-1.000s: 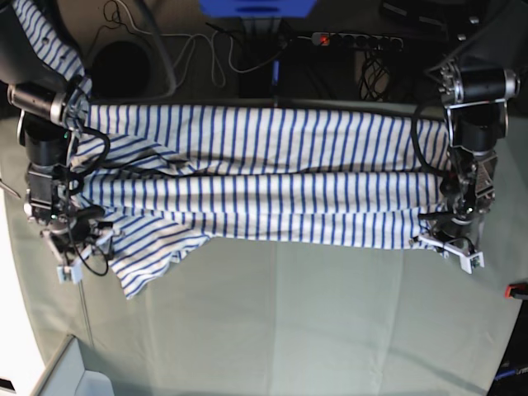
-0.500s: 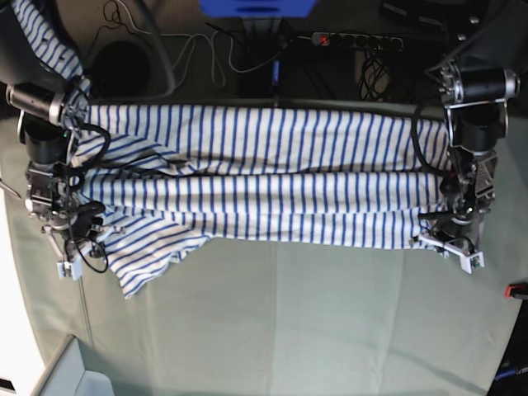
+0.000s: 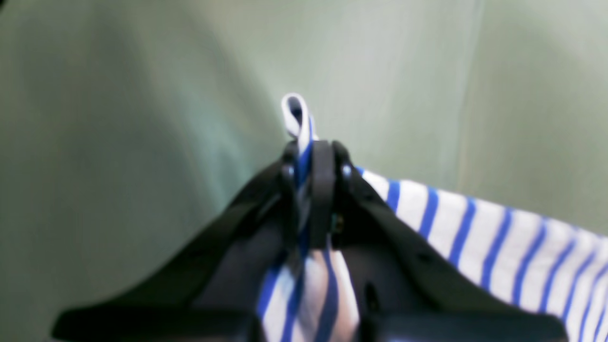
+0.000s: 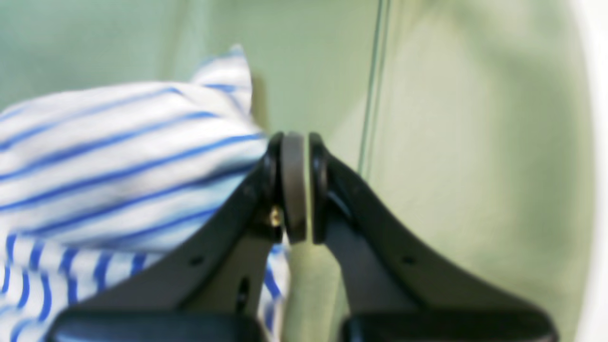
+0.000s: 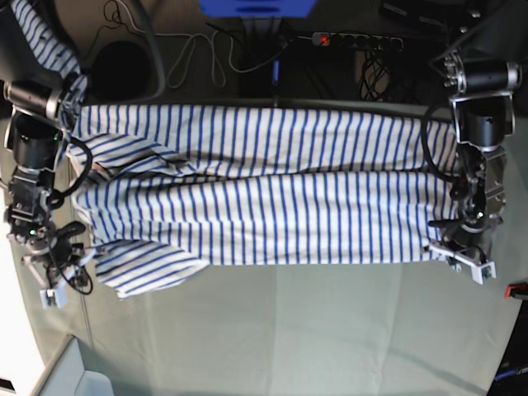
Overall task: Layout the t-shirt on the table in an organized manner, then fold the t-shirt properly
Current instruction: 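Pull the held hem ends apart with both grippers to stretch the band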
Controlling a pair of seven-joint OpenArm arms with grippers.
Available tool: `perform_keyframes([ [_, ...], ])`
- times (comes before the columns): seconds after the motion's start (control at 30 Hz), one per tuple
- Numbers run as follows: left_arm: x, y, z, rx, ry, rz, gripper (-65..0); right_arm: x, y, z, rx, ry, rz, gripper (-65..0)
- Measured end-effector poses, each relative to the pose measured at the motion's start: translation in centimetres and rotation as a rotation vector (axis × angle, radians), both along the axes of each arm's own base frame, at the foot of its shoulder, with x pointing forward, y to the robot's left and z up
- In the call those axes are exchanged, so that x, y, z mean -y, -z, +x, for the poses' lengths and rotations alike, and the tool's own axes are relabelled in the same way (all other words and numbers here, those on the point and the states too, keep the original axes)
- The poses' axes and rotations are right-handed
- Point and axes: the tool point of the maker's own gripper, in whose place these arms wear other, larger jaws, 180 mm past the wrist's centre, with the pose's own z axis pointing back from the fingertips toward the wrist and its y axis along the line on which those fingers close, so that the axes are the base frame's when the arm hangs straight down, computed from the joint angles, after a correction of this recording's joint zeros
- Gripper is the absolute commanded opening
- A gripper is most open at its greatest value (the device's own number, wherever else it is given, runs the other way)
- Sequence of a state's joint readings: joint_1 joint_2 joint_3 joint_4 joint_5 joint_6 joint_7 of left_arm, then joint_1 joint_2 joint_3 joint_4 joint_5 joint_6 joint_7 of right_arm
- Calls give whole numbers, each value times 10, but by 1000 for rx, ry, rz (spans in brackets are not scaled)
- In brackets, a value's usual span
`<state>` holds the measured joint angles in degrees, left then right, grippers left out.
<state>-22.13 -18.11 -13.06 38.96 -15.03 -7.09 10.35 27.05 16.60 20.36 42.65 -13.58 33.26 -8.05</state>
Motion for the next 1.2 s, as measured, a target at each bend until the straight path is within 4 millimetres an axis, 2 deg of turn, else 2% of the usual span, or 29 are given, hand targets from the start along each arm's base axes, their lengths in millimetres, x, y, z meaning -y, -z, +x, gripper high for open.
perform_keyframes([
  [0.07,1,-7,5,19,3,3,-650,-4,-13,2,36,-10,-28,-650],
  [0.2,2,-6,4,17,6,2,-650,-13,-25,-1,70,-30,-57,-650],
  [0.3,3,-8,5,23,8,4,-650,-19,-23,-1,70,-35,-47,-650],
  [0.33,3,-9,6,26,8,4,-650,-21,-19,-1,60,-38,-40,-632],
  [0.4,4,-10,7,31,9,2,-650,-23,-2,-6,15,-36,-19,-561],
  [0.5,4,-7,4,24,9,4,-650,-25,19,-15,-50,-33,4,-415],
  [0.63,4,0,-3,5,9,1,-650,-12,24,-15,-74,-16,11,-247],
  [0.7,4,0,-2,6,9,1,-650,-9,21,-13,-70,-13,6,-206],
  [0.93,5,4,-6,-1,9,0,-650,-14,23,-12,-70,-18,18,-199],
  [1.1,6,8,-10,-7,10,1,-650,-25,58,-27,-174,-10,88,-199],
  [1.2,5,13,-16,-21,9,2,-650,-31,61,-24,-140,-5,132,-199],
])
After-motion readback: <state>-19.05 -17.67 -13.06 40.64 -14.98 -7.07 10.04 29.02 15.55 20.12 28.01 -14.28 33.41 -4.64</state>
